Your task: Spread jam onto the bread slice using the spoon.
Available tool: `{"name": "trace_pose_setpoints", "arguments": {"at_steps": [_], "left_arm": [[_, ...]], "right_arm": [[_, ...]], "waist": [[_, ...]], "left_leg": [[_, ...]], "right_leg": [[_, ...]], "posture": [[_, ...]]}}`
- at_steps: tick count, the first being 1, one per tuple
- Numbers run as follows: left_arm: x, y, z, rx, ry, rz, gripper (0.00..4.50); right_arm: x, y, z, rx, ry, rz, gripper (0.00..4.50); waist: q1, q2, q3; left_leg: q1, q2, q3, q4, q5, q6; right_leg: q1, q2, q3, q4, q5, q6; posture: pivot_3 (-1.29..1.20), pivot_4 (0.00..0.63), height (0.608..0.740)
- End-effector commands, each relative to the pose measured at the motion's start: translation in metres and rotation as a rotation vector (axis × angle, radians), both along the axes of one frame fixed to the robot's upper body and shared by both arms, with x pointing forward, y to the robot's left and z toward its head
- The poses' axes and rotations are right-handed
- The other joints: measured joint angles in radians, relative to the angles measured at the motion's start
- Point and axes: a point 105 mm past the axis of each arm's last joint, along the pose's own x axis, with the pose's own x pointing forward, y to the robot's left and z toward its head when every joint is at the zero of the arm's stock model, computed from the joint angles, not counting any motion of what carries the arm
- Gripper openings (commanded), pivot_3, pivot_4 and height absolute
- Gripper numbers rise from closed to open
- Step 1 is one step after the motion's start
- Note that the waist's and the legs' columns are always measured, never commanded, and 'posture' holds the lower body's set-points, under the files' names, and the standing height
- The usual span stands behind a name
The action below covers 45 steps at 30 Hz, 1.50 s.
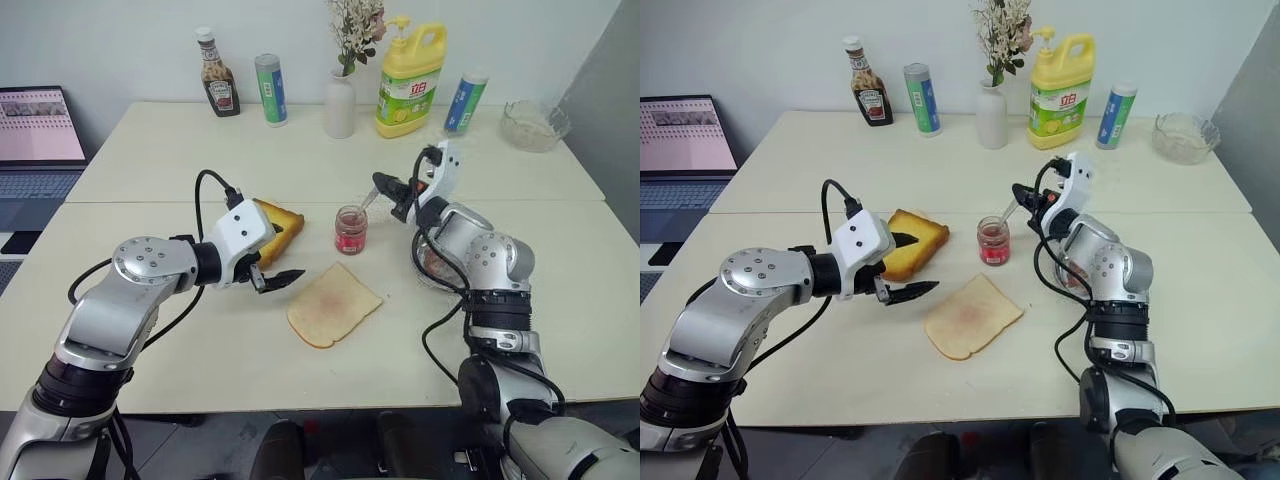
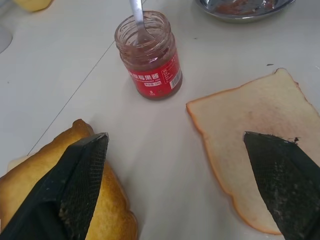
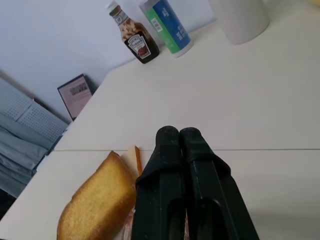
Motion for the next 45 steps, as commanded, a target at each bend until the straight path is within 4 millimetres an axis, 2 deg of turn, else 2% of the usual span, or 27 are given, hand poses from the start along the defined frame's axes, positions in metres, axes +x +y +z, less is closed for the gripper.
{"name": "trace_pose_setpoints", "arguments": {"at_steps": [1,17,27,36,45], "left_arm": [[0.001,-0.002,0.007,0.005,-0.040,-0.013,4.50],[0.002,-0.001,0.008,0.011,-0.043,-0.013,4.50],[0.005,0.000,0.012,-0.007,-0.056,0.000,4.50],[0.007,-0.005,0.023,-0.135,-0.061,-0.005,4.50],[0.010,-0.001,0.021,-0.158,-0.053,0.007,4.50]], "right_arm": [[-0.001,-0.001,0.019,0.052,-0.039,0.004,0.02],[0.002,-0.012,0.027,0.095,-0.038,-0.025,0.02],[0.004,-0.024,0.022,0.170,0.020,-0.046,0.02],[0.003,-0.042,0.021,0.282,0.074,-0.082,0.02],[-0.001,-0.041,0.022,0.320,0.069,-0.060,0.02]], "waist": [[0.000,0.000,0.000],[-0.001,0.000,0.000],[-0.001,0.000,0.000],[-0.001,0.000,0.000],[-0.003,0.000,0.000]], "left_leg": [[0.000,0.000,0.000,0.000,0.000,0.000],[0.000,0.000,0.000,0.000,0.000,0.000],[-0.001,0.000,0.000,0.000,0.000,0.000],[-0.001,0.000,0.000,0.000,0.000,0.000],[-0.001,0.000,0.001,-0.001,0.000,0.000]], "right_leg": [[0.000,0.000,0.000,0.000,0.000,0.000],[0.000,0.000,0.000,0.000,0.000,0.000],[-0.001,0.000,0.000,0.000,0.000,0.000],[-0.001,0.000,0.000,0.000,0.000,0.000],[-0.001,0.000,0.000,0.000,0.000,0.000]], "posture": [[0.00,0.150,0.740],[0.00,0.150,0.740],[0.00,0.150,0.740],[0.00,0.150,0.740],[0.00,0.150,0.740]]}}
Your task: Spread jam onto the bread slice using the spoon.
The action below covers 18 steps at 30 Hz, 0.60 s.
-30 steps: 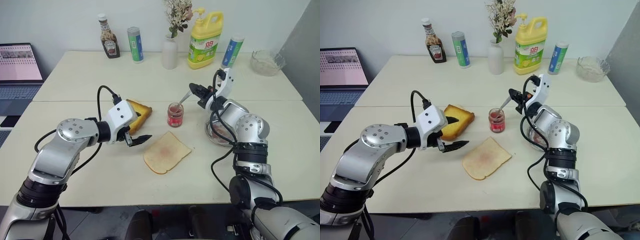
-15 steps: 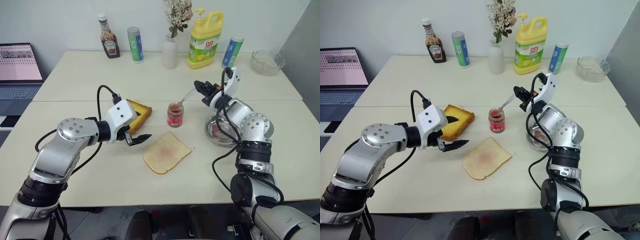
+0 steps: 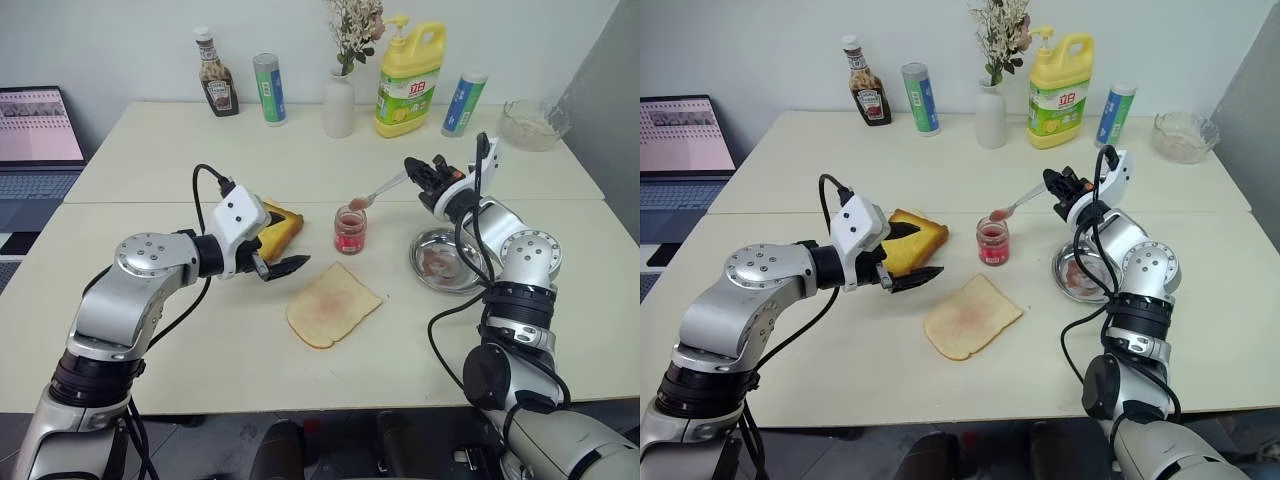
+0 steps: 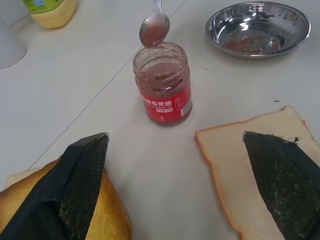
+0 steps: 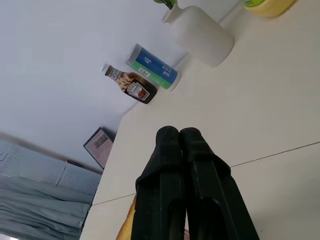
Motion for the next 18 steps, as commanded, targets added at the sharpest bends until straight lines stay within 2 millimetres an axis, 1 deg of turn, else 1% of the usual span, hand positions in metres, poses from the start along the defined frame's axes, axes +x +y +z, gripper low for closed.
{"name": "trace_pose_setpoints", "arguments": {"at_steps": [1,4,8,10,12,15,18], "left_arm": [[-0.001,0.001,0.013,-0.016,-0.054,-0.005,4.50],[-0.001,0.001,0.014,-0.028,-0.068,-0.011,4.50],[-0.008,0.001,0.018,-0.067,-0.090,-0.041,4.50],[-0.014,0.006,0.016,-0.061,-0.079,-0.053,4.50],[-0.022,0.013,0.011,-0.025,-0.061,-0.060,4.50],[-0.038,0.028,-0.001,0.033,0.003,-0.066,4.50],[-0.060,0.037,-0.016,0.075,0.083,-0.081,4.50]], "right_arm": [[-0.004,-0.001,0.014,0.023,-0.057,0.006,0.02],[-0.005,0.000,0.015,0.047,-0.058,0.016,0.02],[-0.018,0.010,0.031,0.049,-0.147,0.090,0.02],[-0.030,0.020,0.040,0.040,-0.193,0.146,0.02],[-0.039,0.027,0.044,0.033,-0.214,0.182,0.02],[-0.056,0.040,0.042,-0.003,-0.233,0.246,0.02],[-0.080,0.060,0.032,-0.078,-0.257,0.330,0.02]], "waist": [[0.000,0.000,0.000],[0.000,0.000,0.000],[0.000,0.000,0.000],[0.000,0.000,0.000],[-0.002,0.000,0.000],[-0.005,0.000,0.000],[-0.004,0.000,0.000]], "left_leg": [[0.000,0.000,0.000,0.000,0.000,0.000],[0.000,0.000,0.000,0.000,0.000,0.000],[0.000,0.000,0.000,0.000,0.000,0.000],[0.000,0.000,0.000,0.000,0.000,0.000],[-0.001,0.000,0.000,-0.001,0.000,0.000],[0.000,0.001,0.000,-0.002,0.000,0.000],[-0.001,0.001,0.000,-0.002,0.000,0.000]], "right_leg": [[0.000,0.000,0.000,0.000,0.000,0.000],[0.000,0.000,0.000,0.000,0.000,0.000],[0.000,0.000,0.000,0.000,0.000,0.000],[-0.001,0.000,0.000,0.000,0.000,0.000],[-0.001,0.000,0.000,0.000,0.000,0.000],[-0.001,0.000,0.000,0.000,0.000,0.000],[-0.002,0.000,0.000,0.000,0.000,0.000]], "posture": [[0.00,0.150,0.740],[0.00,0.150,0.740],[0.00,0.150,0.740],[0.00,0.150,0.740],[0.00,0.150,0.740],[0.00,0.150,0.740],[0.00,0.150,0.740]]}}
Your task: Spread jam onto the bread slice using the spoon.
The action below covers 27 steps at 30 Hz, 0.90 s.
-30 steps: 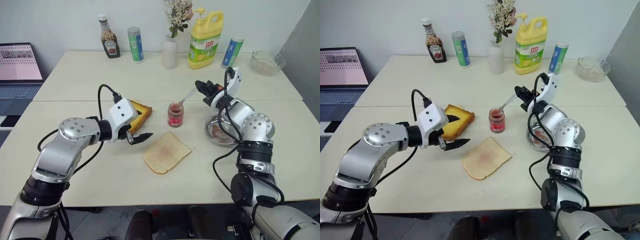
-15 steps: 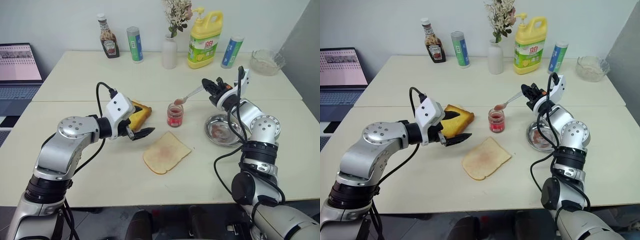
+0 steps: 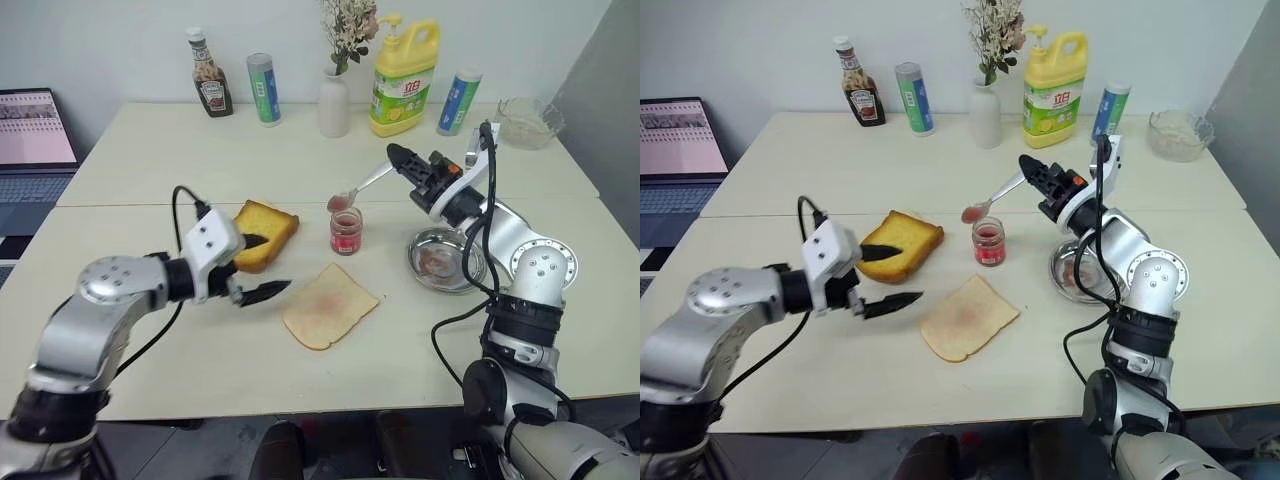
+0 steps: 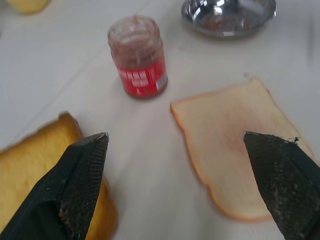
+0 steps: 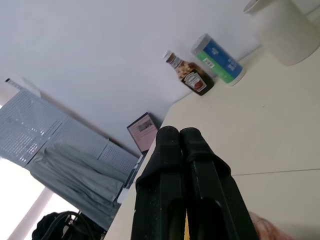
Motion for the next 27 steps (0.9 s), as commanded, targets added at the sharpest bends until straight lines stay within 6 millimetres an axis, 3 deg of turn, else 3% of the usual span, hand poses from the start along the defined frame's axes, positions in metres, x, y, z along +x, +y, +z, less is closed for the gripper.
{"name": "trace_pose_setpoints", "arguments": {"at_steps": [1,5,14,17,27], "left_arm": [[-0.021,0.002,0.003,0.041,0.002,-0.048,4.50],[-0.038,0.004,-0.016,0.061,0.044,-0.048,4.50],[-0.058,0.003,-0.037,0.103,0.072,-0.081,4.50],[-0.060,0.002,-0.040,0.124,0.065,-0.103,4.50],[-0.056,-0.004,-0.042,0.144,0.039,-0.145,4.50]], "right_arm": [[-0.029,0.024,0.006,-0.050,-0.088,0.101,0.02],[-0.044,0.045,-0.011,-0.090,-0.095,0.152,0.02],[-0.058,0.069,-0.045,-0.271,-0.154,0.251,0.02],[-0.058,0.069,-0.056,-0.323,-0.169,0.266,0.02],[-0.058,0.058,-0.067,-0.433,-0.223,0.253,0.02]], "waist": [[0.000,0.000,0.000],[0.000,0.000,0.000],[0.002,-0.001,0.000],[0.003,-0.001,0.000],[0.003,-0.001,-0.001]], "left_leg": [[0.000,0.000,0.000,0.000,0.000,0.000],[0.000,0.000,0.001,0.000,0.000,0.000],[0.001,-0.001,0.001,0.002,0.000,0.000],[0.000,0.000,0.000,0.001,0.000,0.000],[0.001,0.000,0.000,0.002,0.000,0.000]], "right_leg": [[0.000,0.000,0.000,0.000,0.000,0.000],[0.000,-0.001,0.000,0.000,0.000,0.000],[0.001,-0.001,0.000,0.000,0.000,0.000],[0.000,-0.001,0.000,0.000,-0.001,-0.001],[0.000,-0.001,0.000,0.000,-0.001,-0.001]], "posture": [[0.00,0.150,0.740],[0.00,0.150,0.740],[0.00,0.150,0.740],[0.00,0.150,0.740],[0.00,0.150,0.740]]}}
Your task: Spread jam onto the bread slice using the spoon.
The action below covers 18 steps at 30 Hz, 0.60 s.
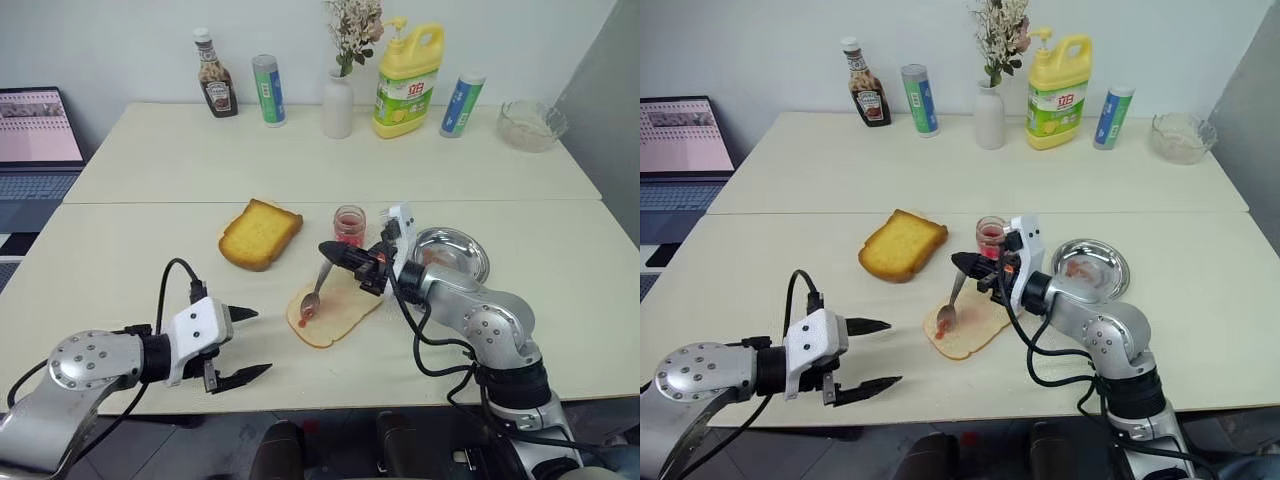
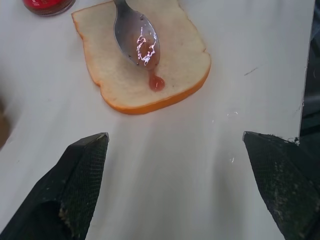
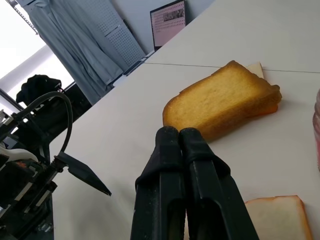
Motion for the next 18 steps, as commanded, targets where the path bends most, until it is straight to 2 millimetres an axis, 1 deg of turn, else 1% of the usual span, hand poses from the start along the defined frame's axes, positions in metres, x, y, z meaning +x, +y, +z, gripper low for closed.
{"name": "trace_pose_setpoints", "arguments": {"at_steps": [1,6,10,18], "left_arm": [[0.001,-0.006,0.004,0.023,-0.042,-0.057,4.50],[0.004,-0.009,0.005,0.020,-0.050,-0.069,4.50],[0.004,-0.009,0.004,0.029,-0.051,-0.081,4.50],[0.005,-0.009,0.002,0.033,-0.056,-0.085,4.50]], "right_arm": [[-0.006,-0.005,0.005,-0.032,-0.079,0.016,0.02],[-0.009,-0.016,0.004,-0.078,-0.107,0.018,0.02],[-0.015,-0.025,0.014,-0.112,-0.181,0.041,0.02],[-0.015,-0.034,0.026,-0.138,-0.259,0.028,0.02]], "waist": [[0.001,0.000,0.000],[0.001,0.000,0.000],[0.001,0.000,0.000],[0.001,0.000,0.000]], "left_leg": [[0.000,0.000,0.000,0.000,0.000,0.000],[0.000,0.000,0.000,0.000,0.000,0.000],[0.000,0.000,0.000,0.000,0.000,0.000],[0.000,0.000,0.000,0.000,0.000,0.000]], "right_leg": [[0.000,0.000,0.000,0.000,0.000,0.000],[0.000,0.000,0.000,0.000,0.000,0.000],[0.000,0.000,0.000,0.000,0.000,0.000],[0.000,0.000,0.000,0.000,-0.001,0.002]], "posture": [[0.00,0.150,0.740],[0.00,0.150,0.740],[0.00,0.150,0.740],[0.00,0.150,0.740]]}}
